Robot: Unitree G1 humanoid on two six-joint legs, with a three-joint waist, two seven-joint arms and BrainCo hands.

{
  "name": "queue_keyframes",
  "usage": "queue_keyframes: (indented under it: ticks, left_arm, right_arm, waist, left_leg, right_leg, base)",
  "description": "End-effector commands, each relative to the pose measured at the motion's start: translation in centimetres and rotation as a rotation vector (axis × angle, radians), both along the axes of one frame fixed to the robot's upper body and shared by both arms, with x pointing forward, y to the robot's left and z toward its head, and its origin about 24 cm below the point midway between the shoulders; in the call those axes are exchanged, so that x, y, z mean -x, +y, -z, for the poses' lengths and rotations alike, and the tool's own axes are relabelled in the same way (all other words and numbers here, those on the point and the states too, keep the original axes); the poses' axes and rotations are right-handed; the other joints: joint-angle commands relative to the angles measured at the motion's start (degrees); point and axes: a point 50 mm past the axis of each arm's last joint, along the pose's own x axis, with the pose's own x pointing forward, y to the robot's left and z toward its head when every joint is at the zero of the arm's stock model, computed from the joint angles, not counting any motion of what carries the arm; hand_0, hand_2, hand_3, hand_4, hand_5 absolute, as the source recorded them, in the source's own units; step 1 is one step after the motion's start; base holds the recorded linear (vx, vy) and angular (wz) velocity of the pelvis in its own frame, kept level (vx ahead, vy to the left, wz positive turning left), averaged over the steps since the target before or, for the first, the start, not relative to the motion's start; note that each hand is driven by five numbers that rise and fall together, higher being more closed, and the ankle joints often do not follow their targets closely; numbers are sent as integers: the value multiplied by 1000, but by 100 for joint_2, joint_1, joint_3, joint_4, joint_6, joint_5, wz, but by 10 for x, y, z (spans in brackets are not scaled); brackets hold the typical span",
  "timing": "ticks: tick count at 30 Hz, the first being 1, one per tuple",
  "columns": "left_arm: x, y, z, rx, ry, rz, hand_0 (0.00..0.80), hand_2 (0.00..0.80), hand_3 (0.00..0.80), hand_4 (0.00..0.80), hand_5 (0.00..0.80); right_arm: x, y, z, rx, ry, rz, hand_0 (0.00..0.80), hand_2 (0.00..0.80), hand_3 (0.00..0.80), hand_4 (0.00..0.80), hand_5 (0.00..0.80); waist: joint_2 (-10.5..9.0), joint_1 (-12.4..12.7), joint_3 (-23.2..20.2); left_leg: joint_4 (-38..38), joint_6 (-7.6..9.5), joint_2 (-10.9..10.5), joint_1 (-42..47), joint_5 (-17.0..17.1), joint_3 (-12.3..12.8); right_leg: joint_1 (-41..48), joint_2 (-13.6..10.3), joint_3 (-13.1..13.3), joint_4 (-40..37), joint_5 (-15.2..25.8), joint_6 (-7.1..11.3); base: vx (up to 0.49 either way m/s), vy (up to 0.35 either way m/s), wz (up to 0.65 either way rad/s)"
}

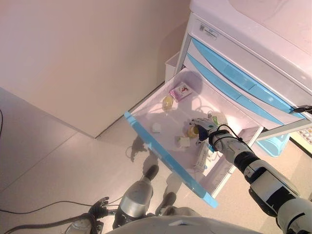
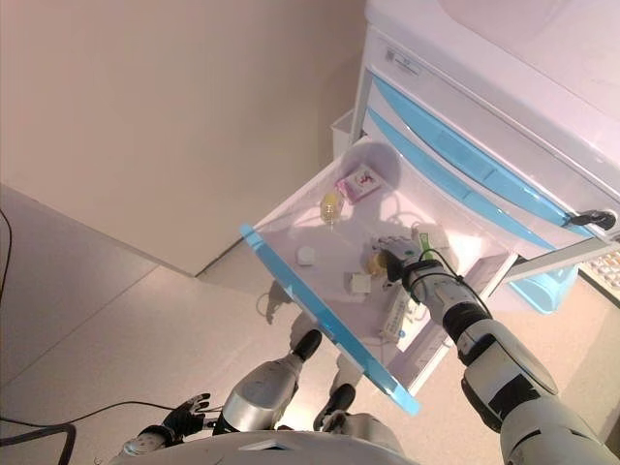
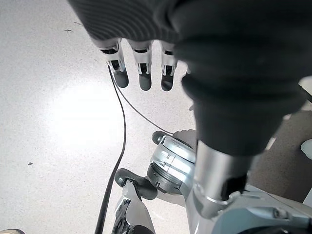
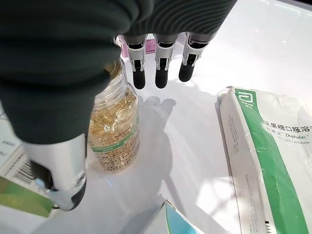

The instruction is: Open the drawer and pick up the medicine

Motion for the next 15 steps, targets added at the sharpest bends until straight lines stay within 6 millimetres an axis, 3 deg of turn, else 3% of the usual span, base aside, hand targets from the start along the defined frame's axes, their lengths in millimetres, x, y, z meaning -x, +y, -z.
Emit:
queue_keyframes:
  ticks: [1, 15]
  left_arm:
    - [13, -2, 3, -6, 44, 65, 0, 0, 0, 0, 0]
    - [16, -3, 3, -7, 46, 69, 0, 0, 0, 0, 0]
  right_arm:
    - [-8, 3, -14, 40, -72, -42, 0, 0, 0, 0, 0]
    - [-8, 0, -13, 47, -92, -25, 0, 0, 0, 0, 0]
  waist:
    - [98, 72, -67]
    - [94, 107, -67]
  left_leg:
    - [148, 347, -242, 242, -690, 277]
    - [146, 339, -237, 243, -686, 242]
  right_leg:
    - [-425, -453, 404, 98, 935, 622]
    - [-414, -454, 378, 97, 930, 614]
  base:
    - [0, 0, 0]
    - [0, 0, 0]
